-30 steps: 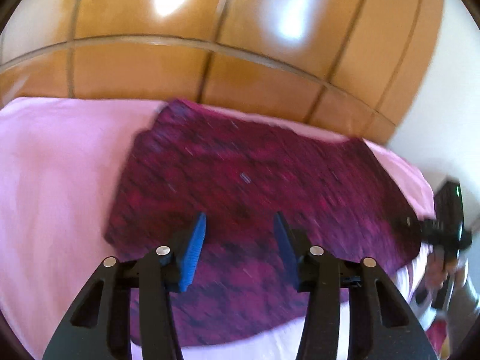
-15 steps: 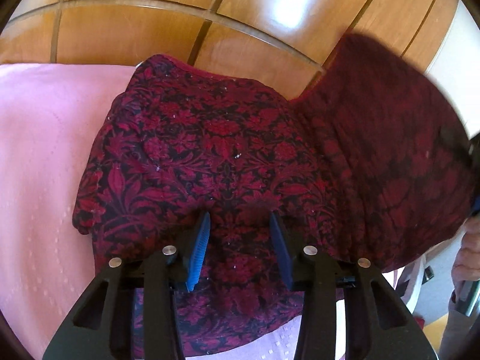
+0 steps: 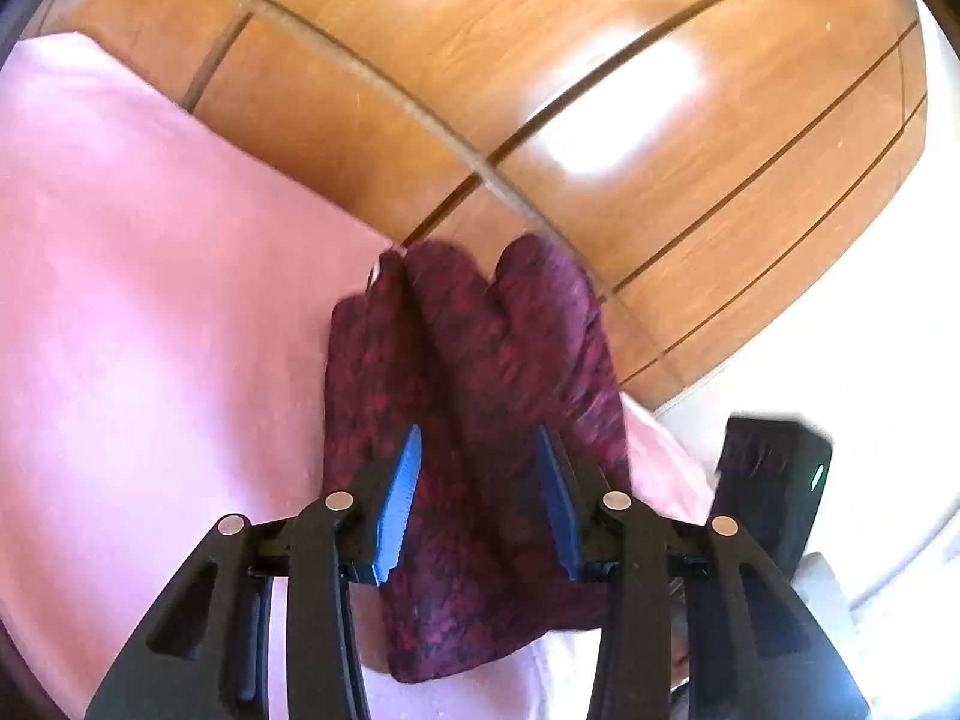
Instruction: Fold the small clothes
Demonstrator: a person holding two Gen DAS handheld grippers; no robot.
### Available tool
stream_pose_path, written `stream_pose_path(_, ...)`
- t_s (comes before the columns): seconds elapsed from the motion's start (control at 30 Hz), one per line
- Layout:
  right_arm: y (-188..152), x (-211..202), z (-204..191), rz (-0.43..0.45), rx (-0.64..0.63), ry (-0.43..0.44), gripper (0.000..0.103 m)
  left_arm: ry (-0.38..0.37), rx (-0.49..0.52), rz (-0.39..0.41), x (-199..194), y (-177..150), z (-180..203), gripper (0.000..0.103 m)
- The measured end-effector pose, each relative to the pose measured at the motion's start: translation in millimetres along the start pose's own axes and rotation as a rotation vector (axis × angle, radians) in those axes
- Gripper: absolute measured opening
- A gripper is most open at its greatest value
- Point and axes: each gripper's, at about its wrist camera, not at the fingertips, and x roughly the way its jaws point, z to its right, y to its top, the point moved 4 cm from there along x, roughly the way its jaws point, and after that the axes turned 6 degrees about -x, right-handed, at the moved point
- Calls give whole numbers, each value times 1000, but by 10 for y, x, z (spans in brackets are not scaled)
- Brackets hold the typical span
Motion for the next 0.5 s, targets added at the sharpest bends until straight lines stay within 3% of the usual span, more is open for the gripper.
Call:
stream_pose_path(0.07,3,-14,-58,9,-40,-24,32,-37,8,-14,12,75,96,39)
stream_pose_path(0.13,17,-52,-84,28,-48,-9,38,-83,15,-46,97,127,219,46)
stream_pose_path(0.27,55,-107,-58,51,-62,4,48,-102,56,-74,274,153,561,49)
stream_pose_path(0.33,48,-182,-57,70,-65,20,56,-115,74,-82,333,215,705,59)
stream_pose_path(0.37,46,-206,-57,73,-61,32,62,-109,82,-90,381,252,775,71)
stream_pose_path(0.4,61,-179,-46,81,-55,46,62,-66,89,-105,456,286,808,76)
stream_pose_path(0.43,42,-249,-46,91,-52,54,63,-4,91,-116,542,318,813,76)
stream_pose_path(0.5,-24,-375,-46,101,-46,72,69,32,92,-171,698,331,813,76)
